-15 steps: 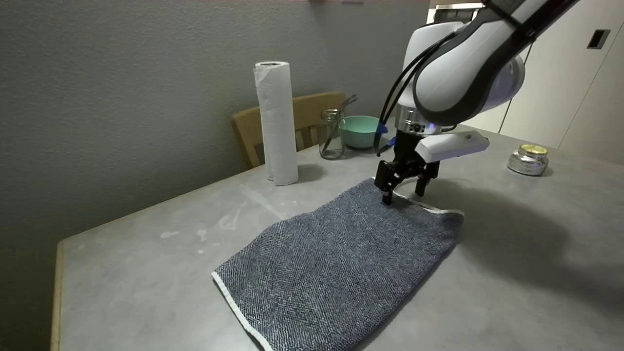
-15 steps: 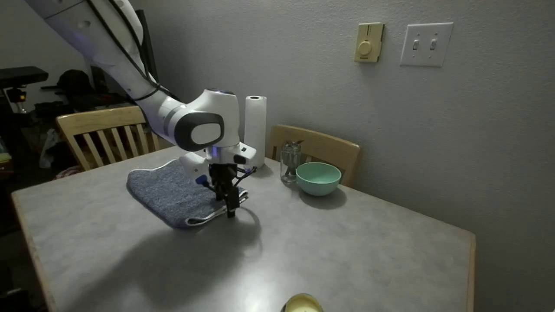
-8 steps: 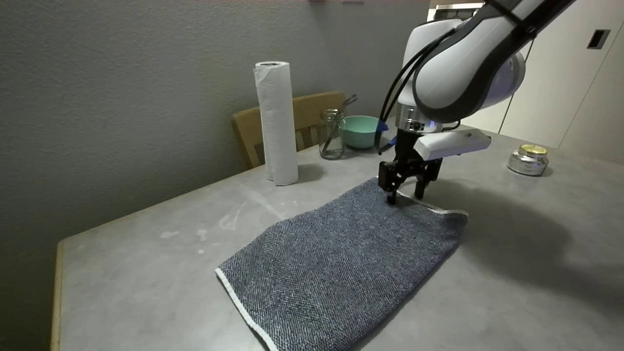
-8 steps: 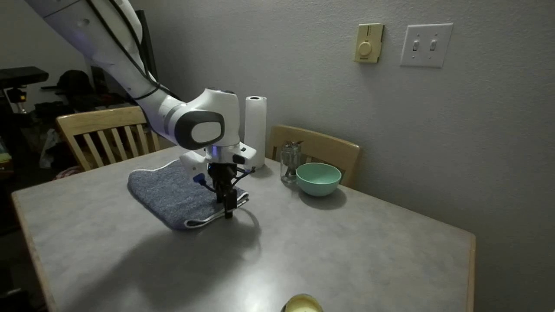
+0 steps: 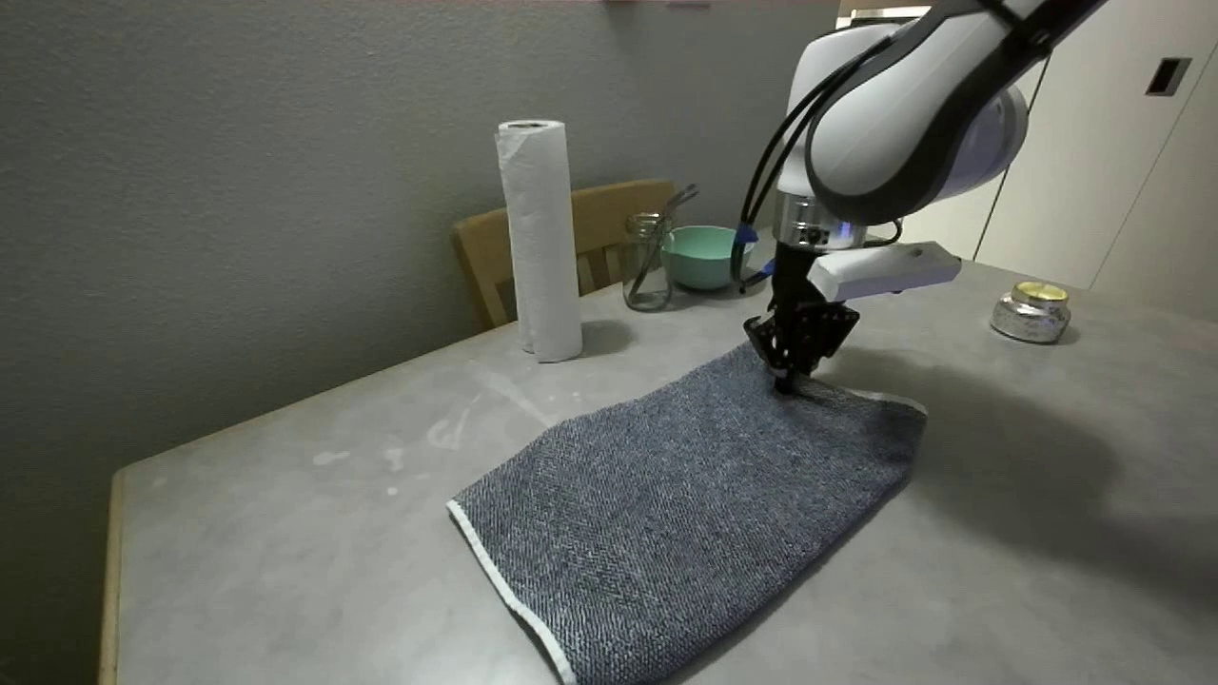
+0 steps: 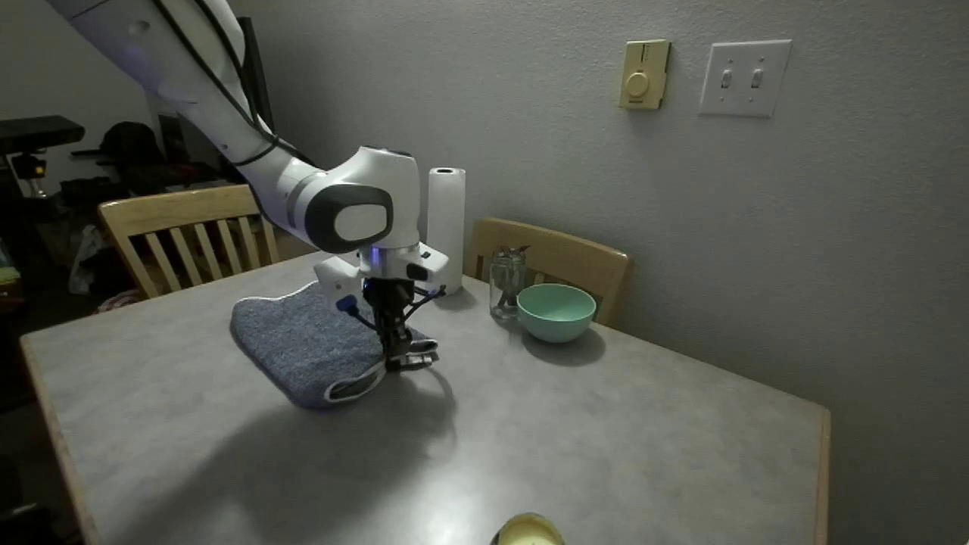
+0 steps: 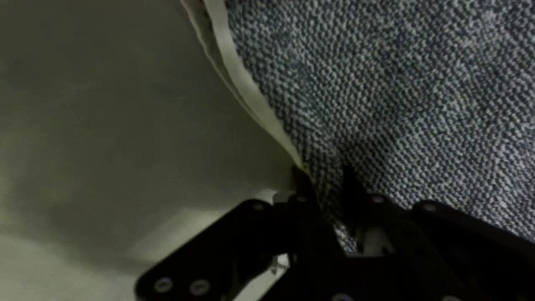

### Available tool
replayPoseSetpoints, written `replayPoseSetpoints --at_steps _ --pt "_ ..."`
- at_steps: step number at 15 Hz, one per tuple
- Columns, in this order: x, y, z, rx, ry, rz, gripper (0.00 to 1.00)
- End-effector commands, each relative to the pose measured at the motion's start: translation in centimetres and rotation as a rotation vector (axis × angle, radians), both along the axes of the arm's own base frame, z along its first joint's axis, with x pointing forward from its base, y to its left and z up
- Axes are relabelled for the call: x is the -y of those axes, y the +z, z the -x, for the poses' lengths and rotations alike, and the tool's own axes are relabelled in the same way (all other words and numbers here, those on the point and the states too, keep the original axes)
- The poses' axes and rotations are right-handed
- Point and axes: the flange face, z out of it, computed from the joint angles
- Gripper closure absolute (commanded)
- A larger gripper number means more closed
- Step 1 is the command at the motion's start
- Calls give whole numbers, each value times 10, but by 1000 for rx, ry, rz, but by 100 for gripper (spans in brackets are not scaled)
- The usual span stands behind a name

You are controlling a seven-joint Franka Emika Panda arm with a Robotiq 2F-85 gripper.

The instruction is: Fold the cloth on the table

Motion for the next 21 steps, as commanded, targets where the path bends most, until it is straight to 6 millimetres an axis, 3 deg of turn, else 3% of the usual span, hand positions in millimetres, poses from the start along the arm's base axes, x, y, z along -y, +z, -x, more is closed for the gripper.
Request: replayPoseSetpoints --at_steps 1,8,11,14,21 --pt "20 5 8 -45 -34 30 100" --pt "120 65 10 30 -200 126 98" --pt "130 79 8 43 -216 158 98" --pt "100 82 7 26 -192 177 98" --pt "-39 83 1 36 27 192 98"
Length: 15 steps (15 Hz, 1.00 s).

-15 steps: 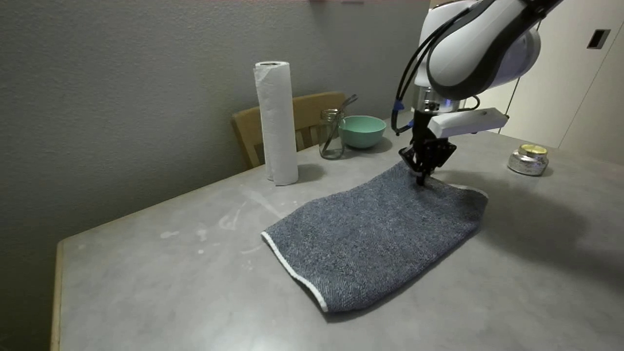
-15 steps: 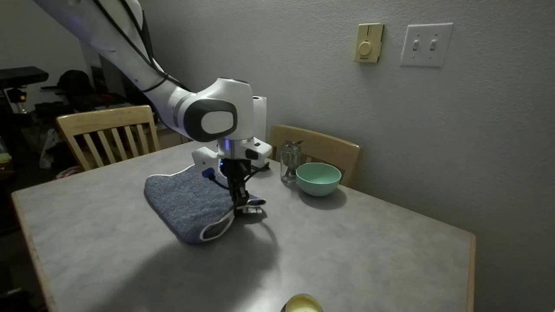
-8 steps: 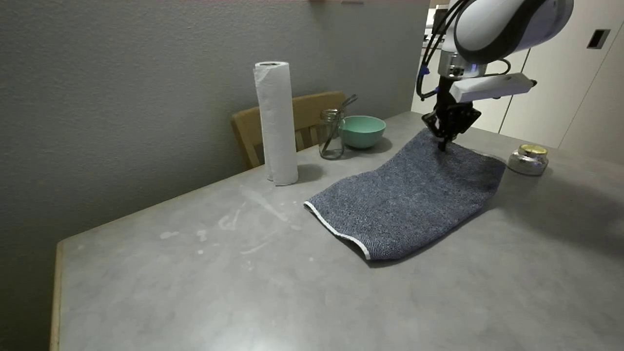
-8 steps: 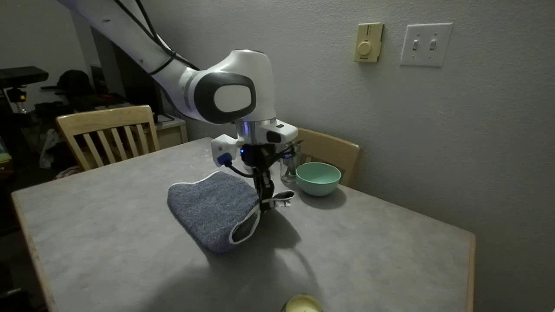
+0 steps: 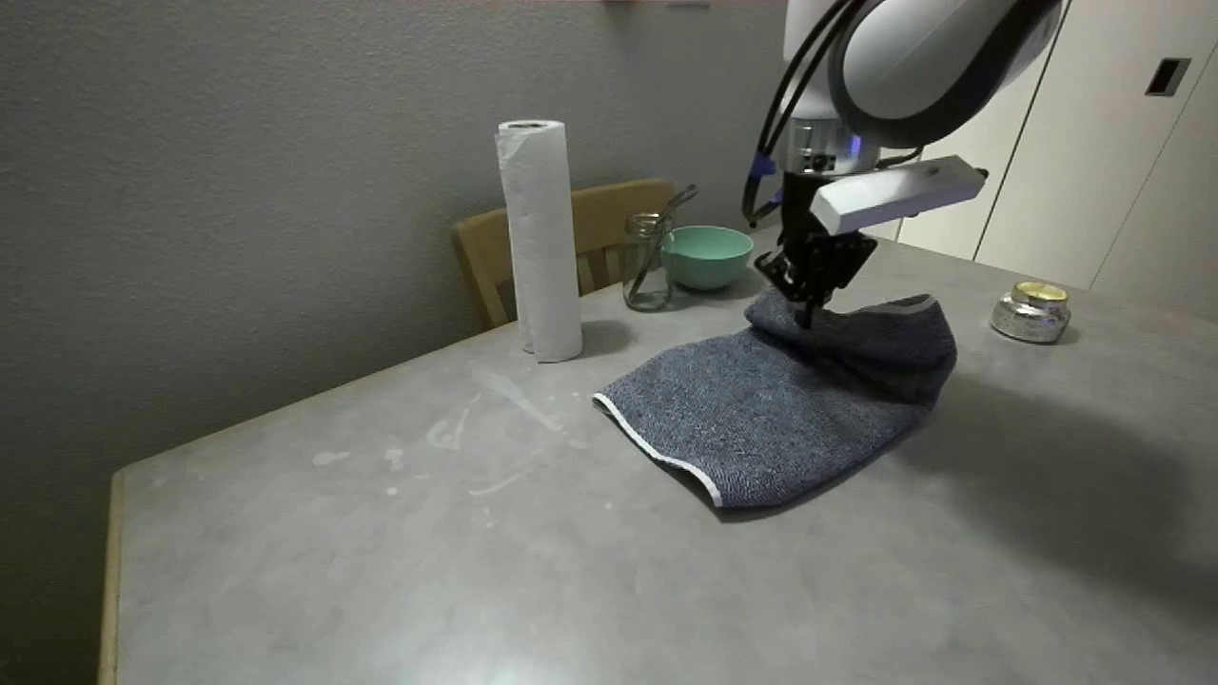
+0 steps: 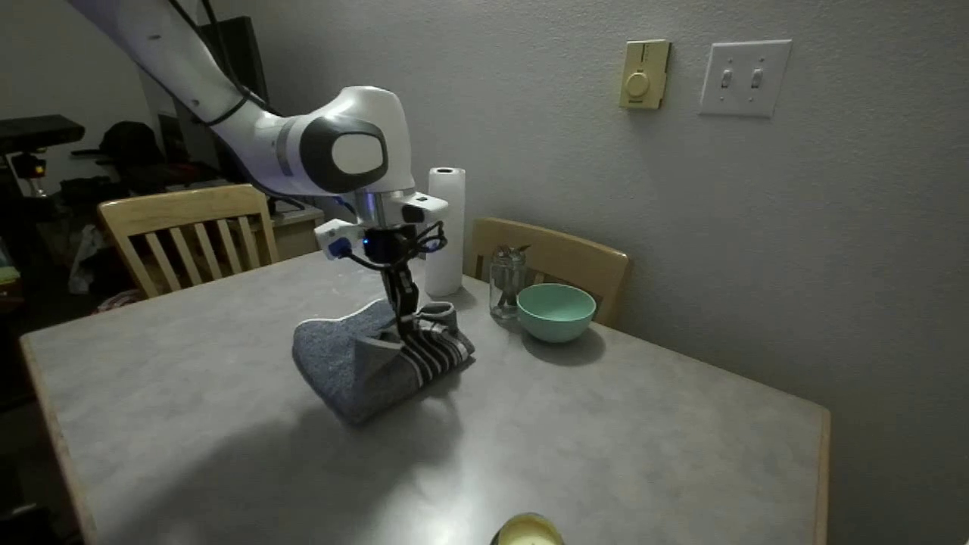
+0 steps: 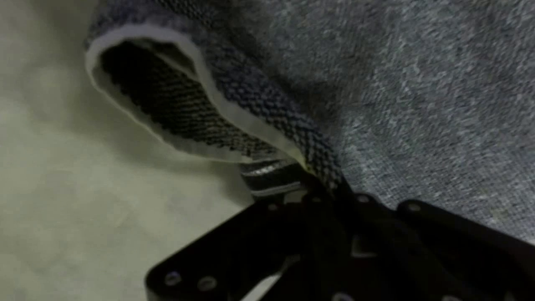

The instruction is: Fold the cloth on the table

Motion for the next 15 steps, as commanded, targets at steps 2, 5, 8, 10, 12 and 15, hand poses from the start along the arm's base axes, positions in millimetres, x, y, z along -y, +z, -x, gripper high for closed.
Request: replayPoseSetpoints --at_steps 2,5,8,10,12,15 --pt "-72 12 6 -2 135 33 98" --pt "-109 17 5 13 203 34 98" --pt "-135 22 5 27 248 21 98" --pt "-149 26 4 38 270 11 98" --pt "-158 26 3 43 281 -6 98" --pt "-163 16 2 37 272 -34 98"
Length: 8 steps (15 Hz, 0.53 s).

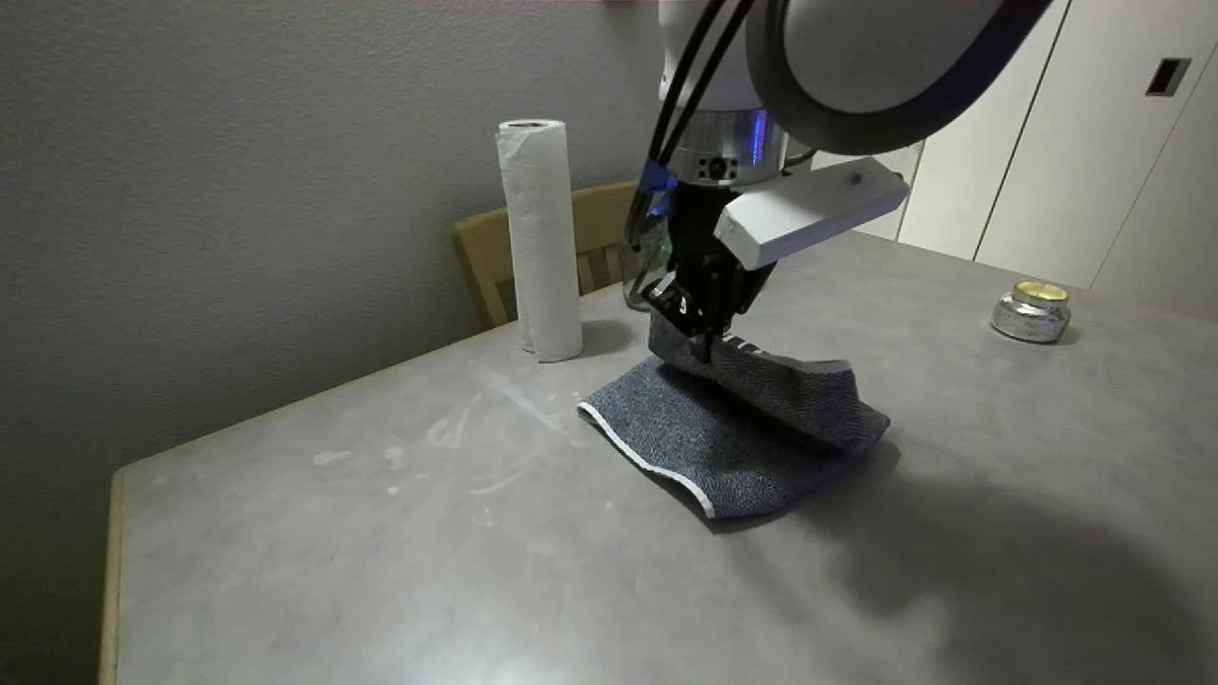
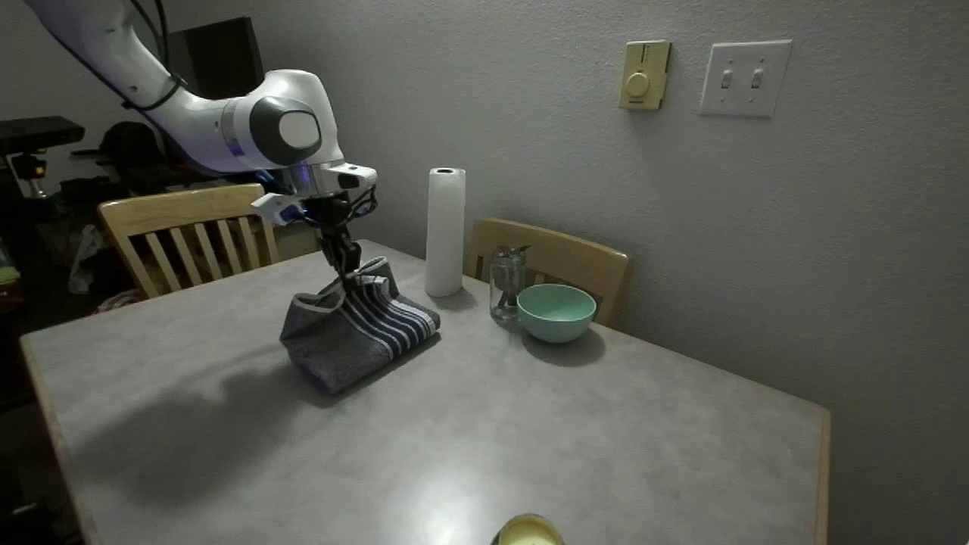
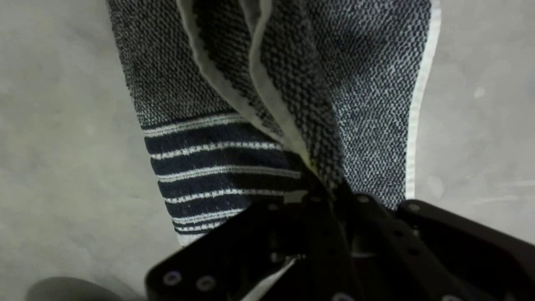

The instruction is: Fold the cloth on the table

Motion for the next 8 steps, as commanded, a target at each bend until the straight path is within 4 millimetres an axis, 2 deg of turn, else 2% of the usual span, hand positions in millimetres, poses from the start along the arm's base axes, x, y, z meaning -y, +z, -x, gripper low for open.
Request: replayPoseSetpoints --at_steps 1,7,8 --pt "-1 -12 -2 -22 -5 -19 98" --pt "4 -51 0 -68 -47 -21 98" --pt "3 -55 1 -74 -45 -23 79"
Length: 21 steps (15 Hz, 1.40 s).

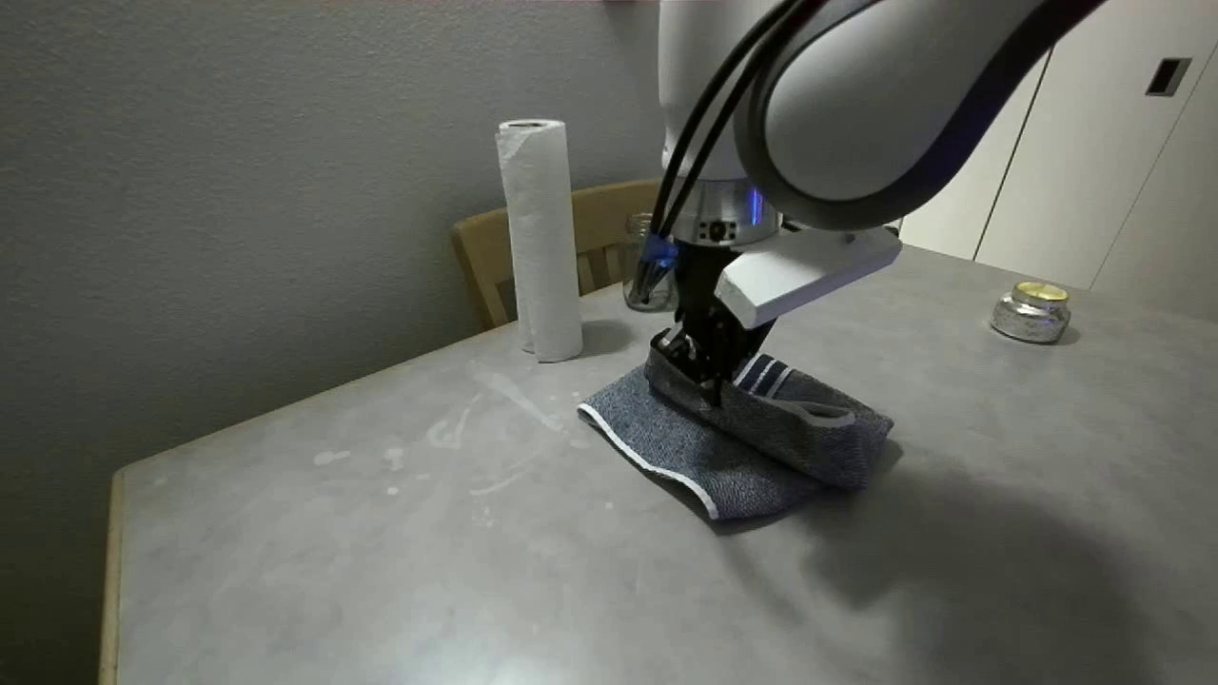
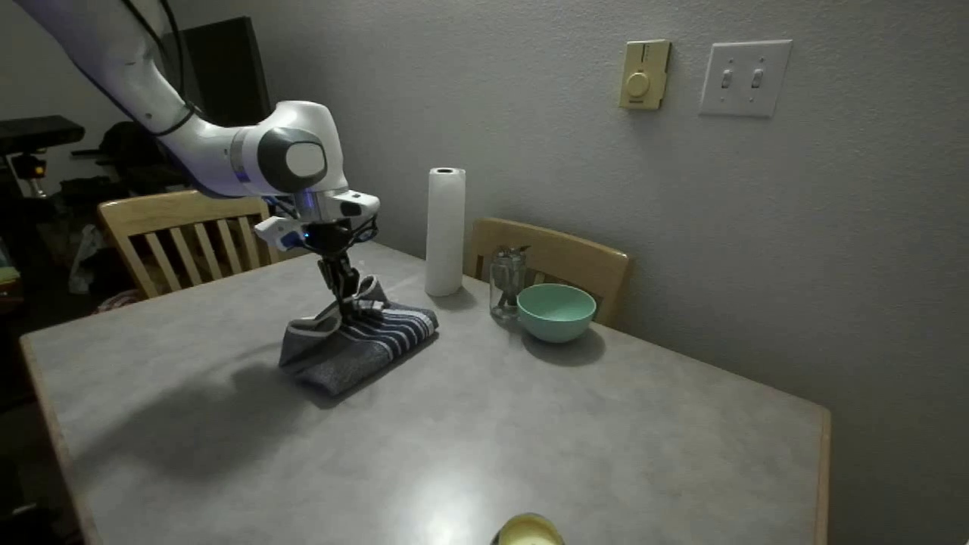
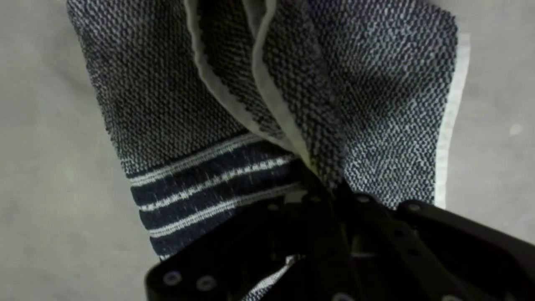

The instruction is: Fold the cloth on the table

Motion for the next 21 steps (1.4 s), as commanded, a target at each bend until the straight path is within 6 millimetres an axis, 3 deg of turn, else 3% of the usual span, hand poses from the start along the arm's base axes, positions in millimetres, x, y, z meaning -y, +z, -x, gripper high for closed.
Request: replayPoseSetpoints --at_steps 1,5,11,15,21 --pt "-3 -13 -3 -17 -11 -20 72" --pt "-8 -13 -3 -19 -11 -32 38" --pt "-24 8 -6 7 -8 -58 0" --pt "-44 45 -7 72 36 -61 0" --pt "-42 83 -8 141 53 -48 0"
